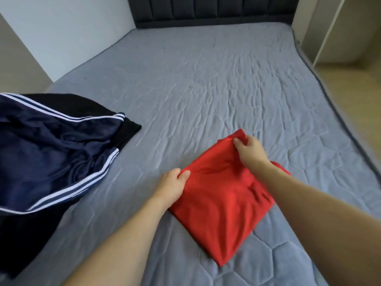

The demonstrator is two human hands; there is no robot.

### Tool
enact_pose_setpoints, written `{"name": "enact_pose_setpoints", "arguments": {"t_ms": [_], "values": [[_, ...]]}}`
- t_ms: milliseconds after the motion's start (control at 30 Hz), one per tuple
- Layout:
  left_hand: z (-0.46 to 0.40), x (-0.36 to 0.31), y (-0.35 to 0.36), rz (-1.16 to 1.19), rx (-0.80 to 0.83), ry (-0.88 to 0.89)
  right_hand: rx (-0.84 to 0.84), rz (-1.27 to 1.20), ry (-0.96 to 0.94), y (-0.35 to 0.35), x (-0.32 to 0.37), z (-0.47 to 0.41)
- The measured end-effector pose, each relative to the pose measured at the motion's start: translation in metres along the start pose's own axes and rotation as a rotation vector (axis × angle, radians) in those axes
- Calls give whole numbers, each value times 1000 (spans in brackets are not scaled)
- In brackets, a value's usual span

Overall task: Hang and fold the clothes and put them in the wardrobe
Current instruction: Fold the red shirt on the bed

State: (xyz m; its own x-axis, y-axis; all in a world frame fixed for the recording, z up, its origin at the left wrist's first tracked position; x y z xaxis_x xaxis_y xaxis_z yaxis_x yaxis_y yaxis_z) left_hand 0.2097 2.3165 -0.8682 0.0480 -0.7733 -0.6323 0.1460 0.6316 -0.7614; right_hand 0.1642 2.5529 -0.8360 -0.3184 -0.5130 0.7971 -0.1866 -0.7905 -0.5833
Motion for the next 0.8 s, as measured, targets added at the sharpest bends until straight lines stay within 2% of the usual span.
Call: {"name": "enact_pose_setpoints", "arguments": {"t_ms": [67,133,233,300,400,533,667,800], "values": [[19,-27,-45,36,15,-7,157,-215,121,-31,50,16],[39,-62,-108,42,-36,0,266,-291,165,-73,111,38],[78,-124,-236,-19,-144,36,581,-324,265,-132,223,88],[112,-167,-338,-92,-184,83,709,-279,238,-169,315,127],[173,-225,-494,-230,-220,121,788,-342,160,-219,460,185],[276,-265,-664,-388,-402,93,1012,-316,101,-250,624,273],[376,-258,-783,-524,-580,-2,1032,-224,-133,-240,756,369],[452,-218,-879,-622,-717,-135,968,-252,-377,-187,857,449]]}}
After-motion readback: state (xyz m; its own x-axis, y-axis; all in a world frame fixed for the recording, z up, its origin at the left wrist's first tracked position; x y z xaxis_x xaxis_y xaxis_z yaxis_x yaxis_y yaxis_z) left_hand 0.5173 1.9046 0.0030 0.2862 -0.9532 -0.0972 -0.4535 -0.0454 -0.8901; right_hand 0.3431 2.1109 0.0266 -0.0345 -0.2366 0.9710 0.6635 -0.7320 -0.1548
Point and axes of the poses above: each hand's wrist, its own z-axis away from the middle knuckle, its own y-axis out of the palm, x = y × z, the point moved 1 cm from there along -z, towards the middle knuckle, and after that the axes turned 6 degrees about y, right-handed, at the moved point
